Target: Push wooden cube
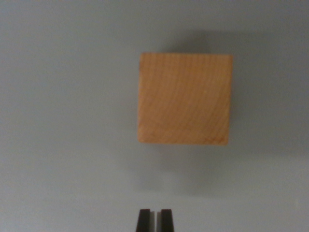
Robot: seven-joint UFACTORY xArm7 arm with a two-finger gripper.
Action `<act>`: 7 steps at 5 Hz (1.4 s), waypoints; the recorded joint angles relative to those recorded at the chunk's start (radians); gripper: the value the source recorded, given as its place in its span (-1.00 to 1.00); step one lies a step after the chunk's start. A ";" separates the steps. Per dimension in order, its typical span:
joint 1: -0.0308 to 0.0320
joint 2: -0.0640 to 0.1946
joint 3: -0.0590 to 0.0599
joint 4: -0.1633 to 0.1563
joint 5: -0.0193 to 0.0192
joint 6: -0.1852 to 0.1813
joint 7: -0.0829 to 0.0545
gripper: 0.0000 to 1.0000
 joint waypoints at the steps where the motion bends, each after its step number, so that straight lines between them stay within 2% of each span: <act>1: -0.0053 0.012 -0.004 -0.014 0.0037 -0.024 -0.012 -1.00; 2: -0.0053 0.012 -0.004 -0.014 0.0037 -0.024 -0.012 -1.00; 3: -0.0096 0.022 -0.008 -0.025 0.0067 -0.044 -0.022 -1.00; 7: -0.0139 0.032 -0.011 -0.036 0.0098 -0.063 -0.032 -1.00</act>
